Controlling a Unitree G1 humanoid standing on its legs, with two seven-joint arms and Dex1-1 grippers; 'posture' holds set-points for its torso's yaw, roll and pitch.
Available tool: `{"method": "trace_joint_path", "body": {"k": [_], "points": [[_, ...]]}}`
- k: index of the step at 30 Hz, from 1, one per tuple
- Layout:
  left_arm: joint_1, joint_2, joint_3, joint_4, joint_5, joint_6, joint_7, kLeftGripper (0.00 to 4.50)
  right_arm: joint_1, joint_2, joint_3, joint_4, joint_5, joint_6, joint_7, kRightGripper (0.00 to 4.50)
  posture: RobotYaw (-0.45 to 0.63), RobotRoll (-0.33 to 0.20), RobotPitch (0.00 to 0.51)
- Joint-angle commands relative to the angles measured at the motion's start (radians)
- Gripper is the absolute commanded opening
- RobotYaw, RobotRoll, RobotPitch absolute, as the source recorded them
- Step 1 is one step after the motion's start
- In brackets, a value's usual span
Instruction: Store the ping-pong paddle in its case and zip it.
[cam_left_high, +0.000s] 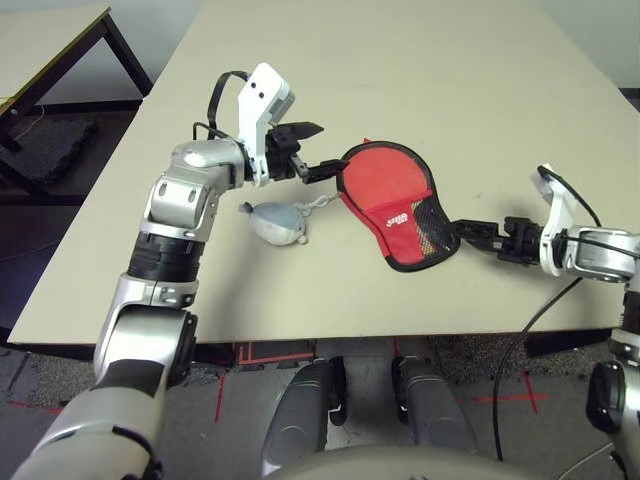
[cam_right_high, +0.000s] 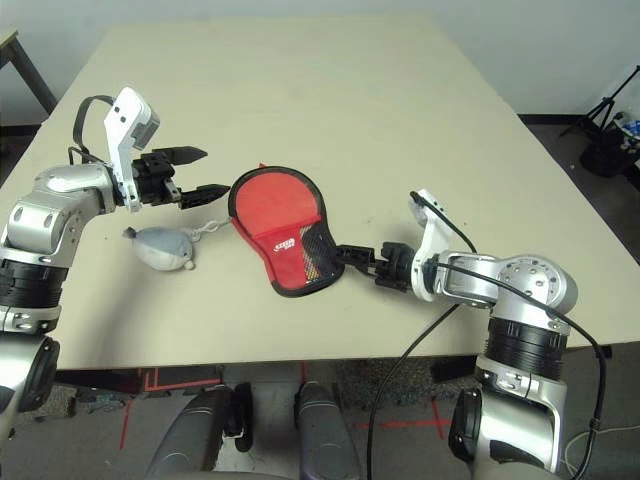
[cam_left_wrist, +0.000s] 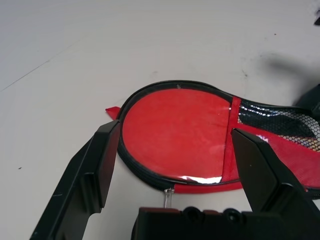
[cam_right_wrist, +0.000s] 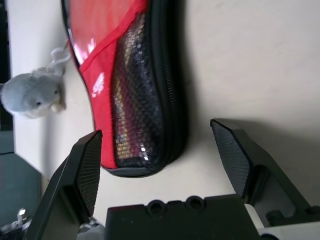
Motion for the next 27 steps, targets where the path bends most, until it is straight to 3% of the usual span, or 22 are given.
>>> {"method": "trace_joint_path", "body": {"k": [1,11,20,24,27], "points": [[0.008,-0.001,0.000,-0.019,-0.010,0.012,0.002,4.50,0.020,0.043,0.069,0.037,0.029,0.027,-0.036,4.47,-0.02,0.000,0.164],[0.004,-0.009,-0.006,-0.014,-0.015,0.015,0.006,4.50,-0.016,0.163,0.069,0.115,0.029,0.027,-0.087,4.47,-0.02,0.000,0.172],[0.009,-0.017,-0.005,-0.017,-0.015,0.018,0.014,4.50,-0.060,0.257,0.053,0.183,-0.044,0.027,-0.114,4.47,-0.02,0.000,0.176],[0.011,-0.019,-0.005,-0.017,-0.015,0.019,0.017,4.50,-0.077,0.280,0.039,0.193,-0.097,0.027,-0.111,3.70,-0.01,0.000,0.176],[0.013,-0.020,-0.003,-0.022,-0.016,0.021,0.021,4.50,-0.081,0.289,0.032,0.186,-0.130,0.027,-0.102,2.61,-0.01,0.000,0.175]]}}
